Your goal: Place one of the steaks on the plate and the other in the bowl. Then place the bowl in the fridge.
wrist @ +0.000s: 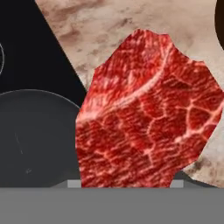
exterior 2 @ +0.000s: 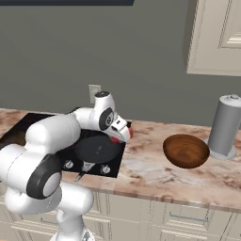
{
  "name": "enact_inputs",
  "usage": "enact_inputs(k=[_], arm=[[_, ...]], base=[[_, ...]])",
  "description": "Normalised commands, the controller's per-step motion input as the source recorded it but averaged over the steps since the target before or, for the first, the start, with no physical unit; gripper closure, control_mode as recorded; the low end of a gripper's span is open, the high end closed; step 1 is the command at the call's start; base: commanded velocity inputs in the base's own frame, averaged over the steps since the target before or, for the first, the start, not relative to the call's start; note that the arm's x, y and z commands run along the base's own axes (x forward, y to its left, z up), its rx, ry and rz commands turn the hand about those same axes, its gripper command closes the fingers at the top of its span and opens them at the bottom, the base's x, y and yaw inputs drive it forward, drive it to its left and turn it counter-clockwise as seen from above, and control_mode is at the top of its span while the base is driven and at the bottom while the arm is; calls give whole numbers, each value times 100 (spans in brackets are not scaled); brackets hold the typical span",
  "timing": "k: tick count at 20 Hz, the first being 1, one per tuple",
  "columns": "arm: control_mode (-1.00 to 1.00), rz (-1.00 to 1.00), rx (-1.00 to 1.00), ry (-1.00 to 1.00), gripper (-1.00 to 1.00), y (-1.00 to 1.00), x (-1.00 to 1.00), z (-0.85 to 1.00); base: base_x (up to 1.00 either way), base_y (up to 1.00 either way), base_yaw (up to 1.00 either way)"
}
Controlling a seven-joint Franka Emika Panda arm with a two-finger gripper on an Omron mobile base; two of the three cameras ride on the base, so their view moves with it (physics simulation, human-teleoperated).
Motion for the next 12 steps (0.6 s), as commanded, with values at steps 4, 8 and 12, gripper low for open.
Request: enact_inputs(k=[4, 8, 12], arm=[[-100, 0, -2, 7, 100, -100, 0, 37], [-100, -2, -3, 12, 100, -100, 3, 12], [-100, -13, 4, 15, 100, -100, 15, 0]], base=[[0, 0, 0], [0, 0, 0], [0, 0, 0]])
